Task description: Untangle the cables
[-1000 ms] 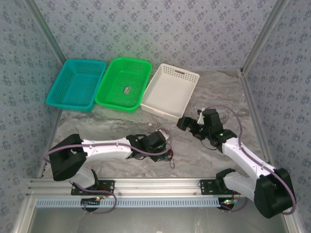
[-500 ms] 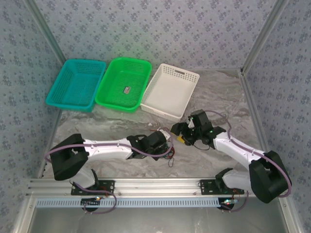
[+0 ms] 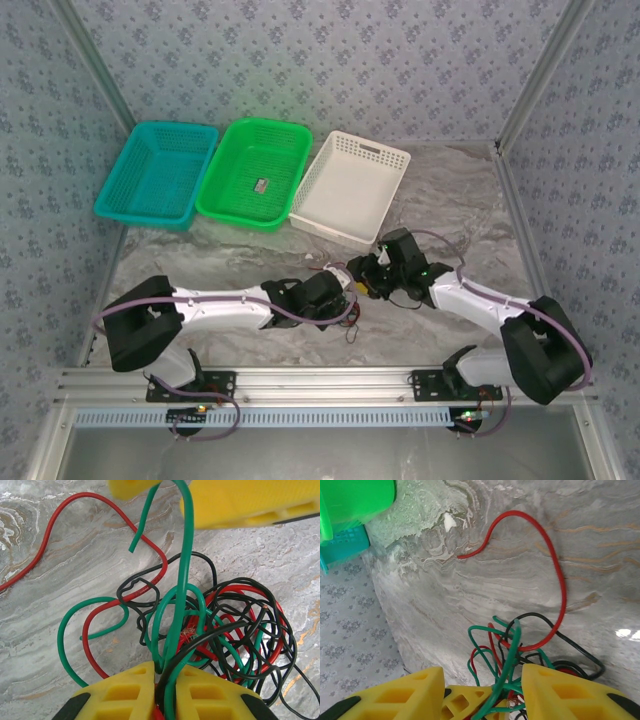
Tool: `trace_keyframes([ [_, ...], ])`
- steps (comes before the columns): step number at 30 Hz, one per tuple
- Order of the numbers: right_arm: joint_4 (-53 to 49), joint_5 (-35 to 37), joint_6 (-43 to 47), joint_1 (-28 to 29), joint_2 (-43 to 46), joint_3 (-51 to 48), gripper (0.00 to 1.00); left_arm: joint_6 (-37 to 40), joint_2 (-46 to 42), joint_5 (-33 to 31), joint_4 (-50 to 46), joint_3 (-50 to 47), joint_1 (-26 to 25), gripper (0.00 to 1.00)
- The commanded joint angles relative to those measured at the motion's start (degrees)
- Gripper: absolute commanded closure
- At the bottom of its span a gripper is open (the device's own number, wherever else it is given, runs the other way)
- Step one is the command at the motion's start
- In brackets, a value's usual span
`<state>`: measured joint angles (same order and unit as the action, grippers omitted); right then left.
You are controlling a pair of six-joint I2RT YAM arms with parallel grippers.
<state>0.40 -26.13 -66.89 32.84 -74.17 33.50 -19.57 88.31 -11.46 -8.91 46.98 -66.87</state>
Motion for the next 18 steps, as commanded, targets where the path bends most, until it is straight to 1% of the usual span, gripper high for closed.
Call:
trace_keyframes([
  [1, 3.61, 1.33, -1.92, 1.50, -2.16, -1.02, 0.59, -1.55, 0.63, -1.19, 1.53, -0.50, -0.43, 1.00],
  [4, 5.57, 3.24, -2.11, 2.68, -2.25, -1.54, 0.72, -2.68, 0.63, -1.37, 0.72, -0.55, -0.45, 1.00],
  [9, 5.01, 6.40, 1.65, 3.98, -0.77, -1.91, 0.96, -5.34, 0.11, -0.81, 0.21, -1.71, -0.47, 1.00],
  [10, 4.97, 6.91, 2.35, 4.22, -0.41, -2.11, 1.00, -5.64, -0.13, -0.49, 0.12, -2.00, -0.52, 0.98],
  [13, 4.82, 7.94, 4.31, 4.91, 0.68, -2.69, 1.00, -6.67, -1.20, -0.07, 0.46, -2.68, -0.54, 0.91],
  [14, 4.54, 7.94, 5.01, 4.95, 0.93, -2.65, 1.00, -7.23, -1.81, -0.05, 0.79, -3.00, -0.49, 0.87],
  [16, 4.10, 8.37, 6.91, 5.29, 1.13, -2.26, 1.00, -8.55, -3.01, -0.22, 1.48, -3.46, -0.46, 0.72],
  [17, 3.90, 8.88, 8.31, 5.54, 1.18, -2.08, 1.00, -9.29, -3.87, -0.39, 1.97, -3.81, -0.45, 0.58],
  [18, 3.82, 9.41, 9.59, 5.91, 1.22, -1.82, 1.00, -9.98, -4.79, -0.49, 2.43, -4.22, -0.33, 0.42],
])
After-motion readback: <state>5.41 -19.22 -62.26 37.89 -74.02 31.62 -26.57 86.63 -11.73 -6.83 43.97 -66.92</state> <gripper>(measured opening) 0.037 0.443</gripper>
